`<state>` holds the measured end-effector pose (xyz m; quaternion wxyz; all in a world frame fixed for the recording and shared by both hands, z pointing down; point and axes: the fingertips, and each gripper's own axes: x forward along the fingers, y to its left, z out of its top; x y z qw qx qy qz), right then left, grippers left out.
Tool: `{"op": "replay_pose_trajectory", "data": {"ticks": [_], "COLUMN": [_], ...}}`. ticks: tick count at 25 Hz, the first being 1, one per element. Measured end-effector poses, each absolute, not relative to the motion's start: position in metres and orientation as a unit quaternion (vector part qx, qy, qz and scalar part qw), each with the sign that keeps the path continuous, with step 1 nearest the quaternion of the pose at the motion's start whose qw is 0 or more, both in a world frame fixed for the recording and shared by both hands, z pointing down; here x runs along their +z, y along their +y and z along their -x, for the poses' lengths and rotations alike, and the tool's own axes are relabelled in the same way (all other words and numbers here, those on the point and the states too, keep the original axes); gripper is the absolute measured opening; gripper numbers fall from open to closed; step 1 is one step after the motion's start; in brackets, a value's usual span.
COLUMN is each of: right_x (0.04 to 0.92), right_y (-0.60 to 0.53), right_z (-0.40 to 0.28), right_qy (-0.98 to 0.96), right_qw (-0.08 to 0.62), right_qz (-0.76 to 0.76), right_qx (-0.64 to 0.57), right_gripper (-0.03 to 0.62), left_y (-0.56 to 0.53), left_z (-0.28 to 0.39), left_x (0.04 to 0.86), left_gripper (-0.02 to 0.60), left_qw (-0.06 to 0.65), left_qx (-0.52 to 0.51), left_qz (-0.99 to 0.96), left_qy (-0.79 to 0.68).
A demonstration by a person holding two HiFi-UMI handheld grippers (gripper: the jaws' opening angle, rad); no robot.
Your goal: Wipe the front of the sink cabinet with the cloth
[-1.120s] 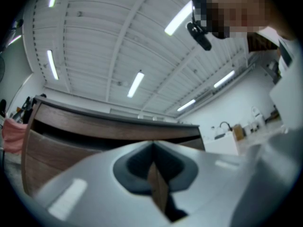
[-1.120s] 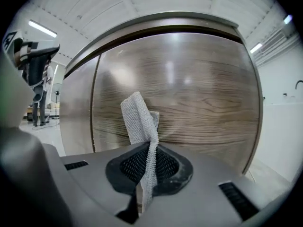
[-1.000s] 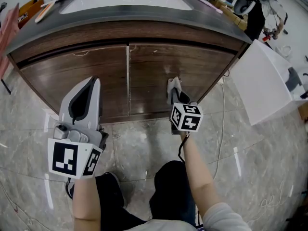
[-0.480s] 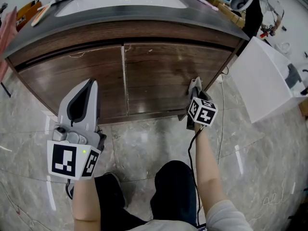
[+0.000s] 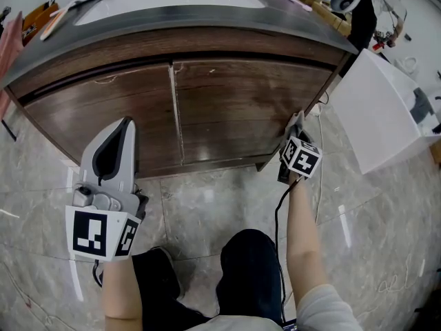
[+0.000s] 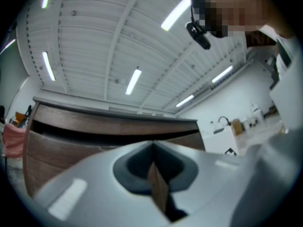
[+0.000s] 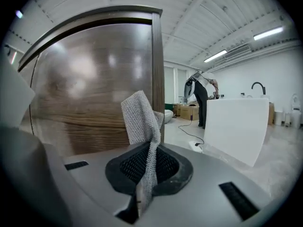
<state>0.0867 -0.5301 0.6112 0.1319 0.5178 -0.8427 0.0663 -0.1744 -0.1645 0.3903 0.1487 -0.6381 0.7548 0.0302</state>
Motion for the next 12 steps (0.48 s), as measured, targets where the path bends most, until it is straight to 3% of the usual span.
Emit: {"op": "replay_pose_trajectory", "data": {"ticks": [12], "right_x": [0.684], "right_y": [-0.521], "right_z": [-0.073], "right_qy": [-0.843], "right_qw": [0.210], "right_qz": [-0.490], "right_qx": [0.075], "right_gripper": [0.008], "left_y": [-0.155], "left_z": [0.176], "left_x": [0.399], "left_gripper": [0.005], "left_qw": [0.141], "left_qx": [0.017], "left_qz": [0.636], "left_qy": [0.758]}}
